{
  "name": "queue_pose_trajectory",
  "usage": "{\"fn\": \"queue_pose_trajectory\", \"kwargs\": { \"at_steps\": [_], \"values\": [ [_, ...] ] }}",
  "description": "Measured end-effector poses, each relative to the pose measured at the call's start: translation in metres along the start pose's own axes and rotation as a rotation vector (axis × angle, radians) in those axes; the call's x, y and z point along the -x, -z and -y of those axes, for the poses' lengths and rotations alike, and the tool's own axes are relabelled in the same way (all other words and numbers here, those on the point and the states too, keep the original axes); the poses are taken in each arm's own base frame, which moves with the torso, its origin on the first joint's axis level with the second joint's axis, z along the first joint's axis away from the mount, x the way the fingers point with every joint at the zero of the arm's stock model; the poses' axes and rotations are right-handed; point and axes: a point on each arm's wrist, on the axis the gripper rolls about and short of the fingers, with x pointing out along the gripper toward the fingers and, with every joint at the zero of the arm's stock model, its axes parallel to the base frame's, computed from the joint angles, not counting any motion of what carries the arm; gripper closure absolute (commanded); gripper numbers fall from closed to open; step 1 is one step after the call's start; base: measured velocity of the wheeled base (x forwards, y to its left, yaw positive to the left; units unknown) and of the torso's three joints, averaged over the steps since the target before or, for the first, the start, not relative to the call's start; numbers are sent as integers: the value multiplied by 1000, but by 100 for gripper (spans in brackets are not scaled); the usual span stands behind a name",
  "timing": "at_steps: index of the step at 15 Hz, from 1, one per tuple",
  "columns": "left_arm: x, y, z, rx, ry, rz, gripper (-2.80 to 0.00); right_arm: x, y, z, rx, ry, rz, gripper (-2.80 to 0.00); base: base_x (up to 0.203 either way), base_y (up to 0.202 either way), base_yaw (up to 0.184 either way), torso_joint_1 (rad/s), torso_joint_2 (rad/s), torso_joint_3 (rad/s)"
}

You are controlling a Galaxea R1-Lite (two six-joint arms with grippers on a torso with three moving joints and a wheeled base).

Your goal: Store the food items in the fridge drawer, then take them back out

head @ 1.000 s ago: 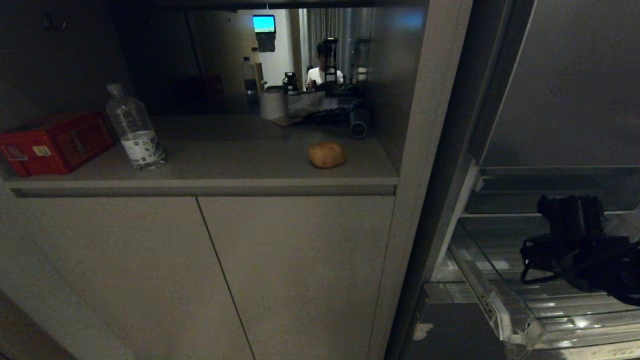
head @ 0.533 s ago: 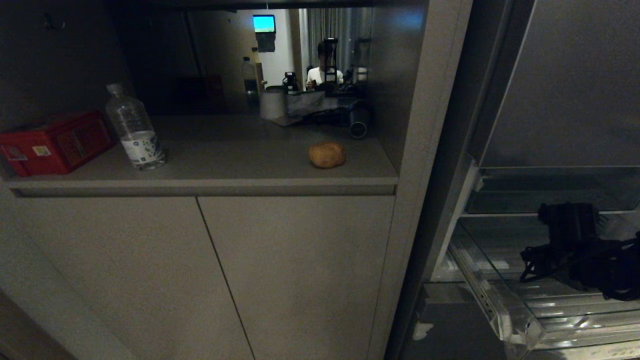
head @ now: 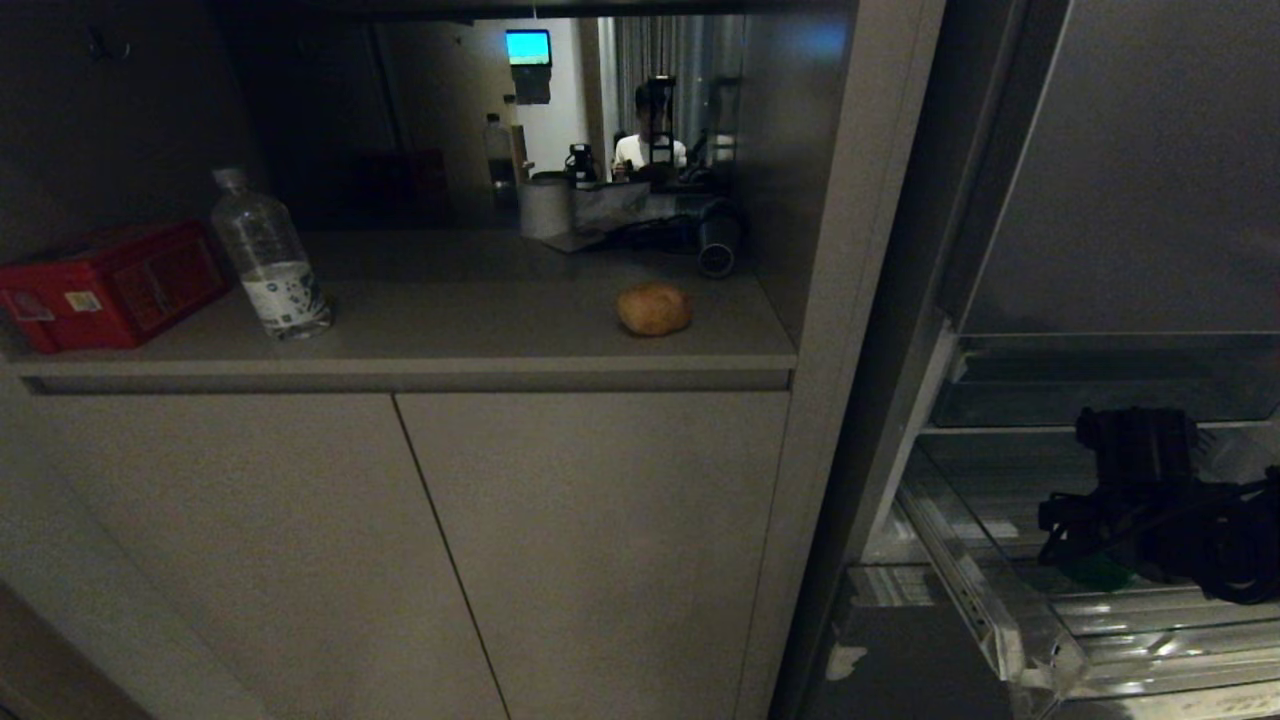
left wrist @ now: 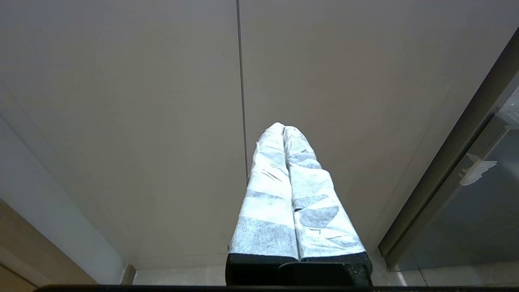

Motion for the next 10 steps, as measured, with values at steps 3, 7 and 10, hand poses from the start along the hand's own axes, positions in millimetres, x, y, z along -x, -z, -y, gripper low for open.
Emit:
{"fn": "queue_pose_trajectory", "kwargs": {
  "at_steps": [3, 7, 10],
  "values": [
    [0, 0, 0, 0, 0, 0, 0, 9, -4, 0, -11, -41, 36, -280, 0, 0, 0, 0, 0, 0],
    [0, 0, 0, 0, 0, 0, 0, 80, -15, -11, 45, -290, 142, -280, 0, 0, 0, 0, 0, 0],
    [0, 0, 0, 0, 0, 0, 0, 142, -8, -13, 150, -508, 144, -280, 0, 0, 0, 0, 0, 0]
  ]
}}
